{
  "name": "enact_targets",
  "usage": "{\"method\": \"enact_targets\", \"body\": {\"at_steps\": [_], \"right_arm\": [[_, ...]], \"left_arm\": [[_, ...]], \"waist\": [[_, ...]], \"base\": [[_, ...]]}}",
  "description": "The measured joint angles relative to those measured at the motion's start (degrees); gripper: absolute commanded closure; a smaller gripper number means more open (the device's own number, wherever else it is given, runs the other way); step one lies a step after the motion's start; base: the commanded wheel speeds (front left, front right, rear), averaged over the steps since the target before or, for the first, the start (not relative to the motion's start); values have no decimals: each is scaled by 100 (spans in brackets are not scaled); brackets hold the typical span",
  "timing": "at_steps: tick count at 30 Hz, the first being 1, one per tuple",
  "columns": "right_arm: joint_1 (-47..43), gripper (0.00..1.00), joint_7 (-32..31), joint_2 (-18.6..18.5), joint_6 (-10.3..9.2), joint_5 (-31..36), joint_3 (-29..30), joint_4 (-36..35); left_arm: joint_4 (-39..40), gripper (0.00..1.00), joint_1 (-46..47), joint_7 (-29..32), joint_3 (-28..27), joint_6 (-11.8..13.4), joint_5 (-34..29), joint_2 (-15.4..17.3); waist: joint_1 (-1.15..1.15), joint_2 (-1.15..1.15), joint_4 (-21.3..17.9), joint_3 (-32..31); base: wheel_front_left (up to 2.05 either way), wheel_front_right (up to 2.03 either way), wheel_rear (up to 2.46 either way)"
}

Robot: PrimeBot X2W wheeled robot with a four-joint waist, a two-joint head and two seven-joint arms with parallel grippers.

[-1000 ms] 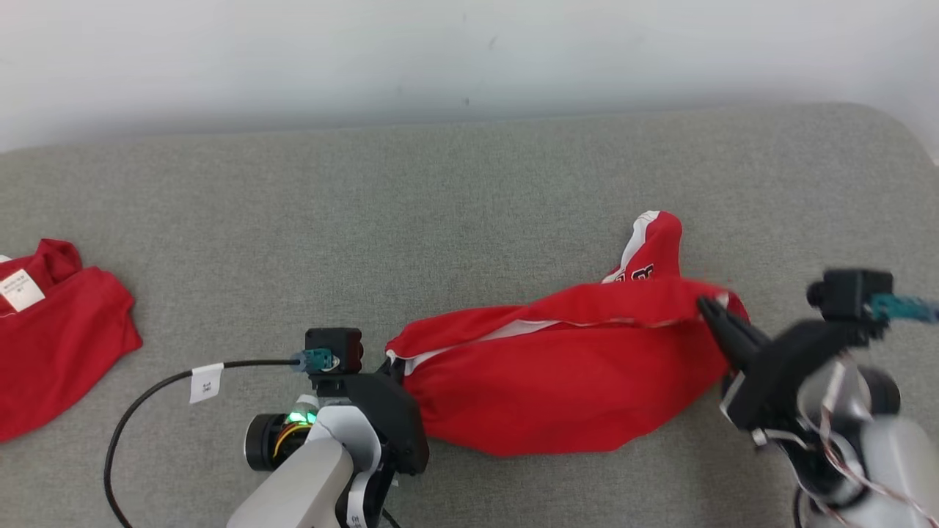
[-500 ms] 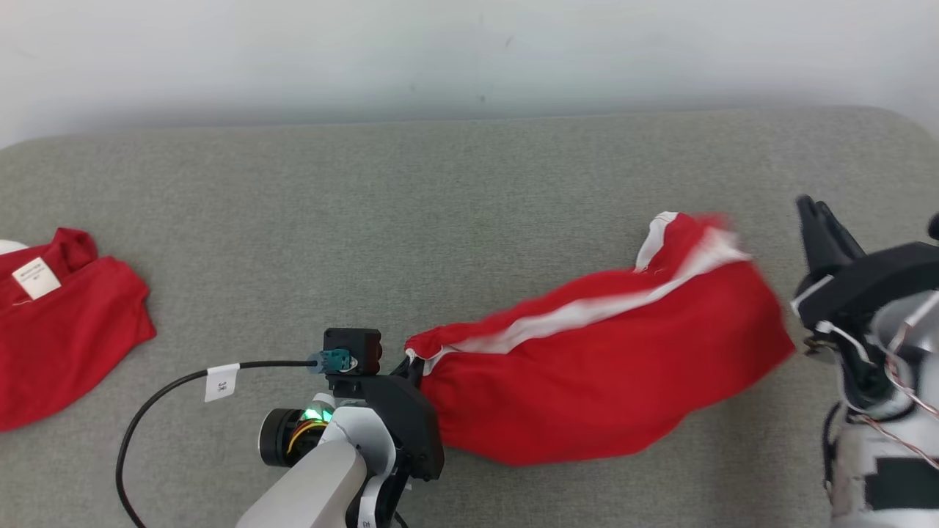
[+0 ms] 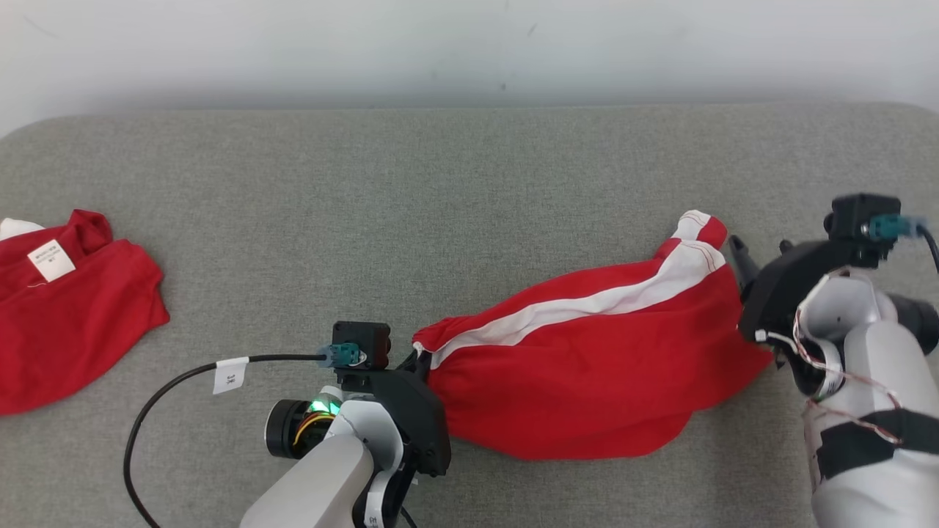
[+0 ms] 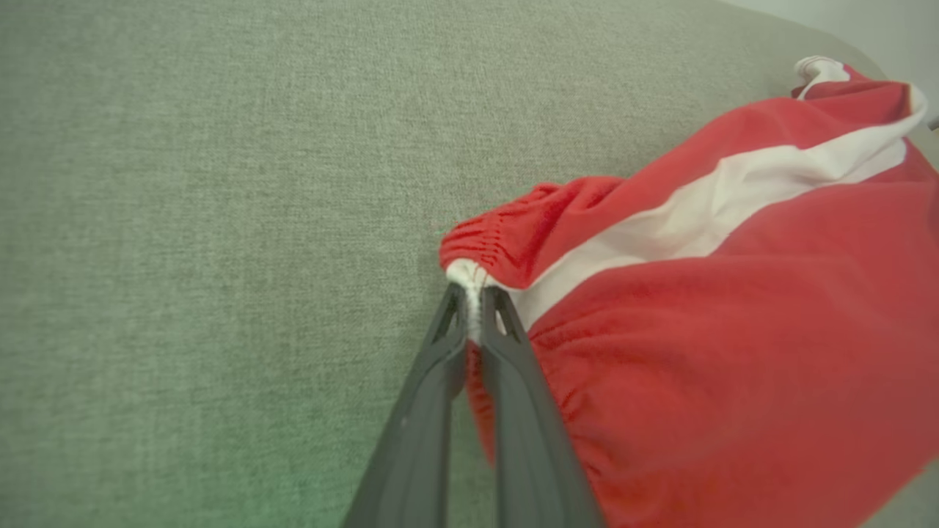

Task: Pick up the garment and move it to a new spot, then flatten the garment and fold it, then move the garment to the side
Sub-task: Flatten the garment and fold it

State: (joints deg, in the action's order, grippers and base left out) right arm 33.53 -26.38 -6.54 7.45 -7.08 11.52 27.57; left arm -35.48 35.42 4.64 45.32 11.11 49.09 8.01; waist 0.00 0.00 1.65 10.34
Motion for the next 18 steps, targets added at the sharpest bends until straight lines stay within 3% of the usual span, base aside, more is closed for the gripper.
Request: {"method": "enact_targets", "body": {"at_steps": [7, 11, 12, 14, 16, 18], "right_arm": [[575, 0, -996, -245, 0, 250, -491, 433], [780, 0, -1193, -486, 0, 368, -611, 555], [815, 13, -1193, -517, 0, 376, -610, 570], [853, 21, -1246, -526, 0, 324, -600, 613], [840, 21, -1356, -499, 0, 250, -619, 647], [777, 14, -1504, -474, 0, 162, -676, 654]], "left_arm": [[53, 100, 55, 33, 121, -10, -53, -36], [58, 100, 110, 47, 185, -53, -68, -54], [62, 100, 112, 47, 200, -54, -71, -66], [66, 100, 119, 44, 219, -57, -87, -89], [65, 100, 126, 41, 225, -59, -86, -104], [60, 100, 127, 20, 224, -62, -86, -109]], "waist": [[1, 0, 73, 162], [1, 0, 187, 264], [1, 1, 218, 288], [1, 1, 274, 335], [1, 1, 311, 375], [1, 1, 324, 398]], "base": [[0, 0, 0], [0, 0, 0], [0, 0, 0], [0, 0, 0], [0, 0, 0], [0, 0, 0]]}}
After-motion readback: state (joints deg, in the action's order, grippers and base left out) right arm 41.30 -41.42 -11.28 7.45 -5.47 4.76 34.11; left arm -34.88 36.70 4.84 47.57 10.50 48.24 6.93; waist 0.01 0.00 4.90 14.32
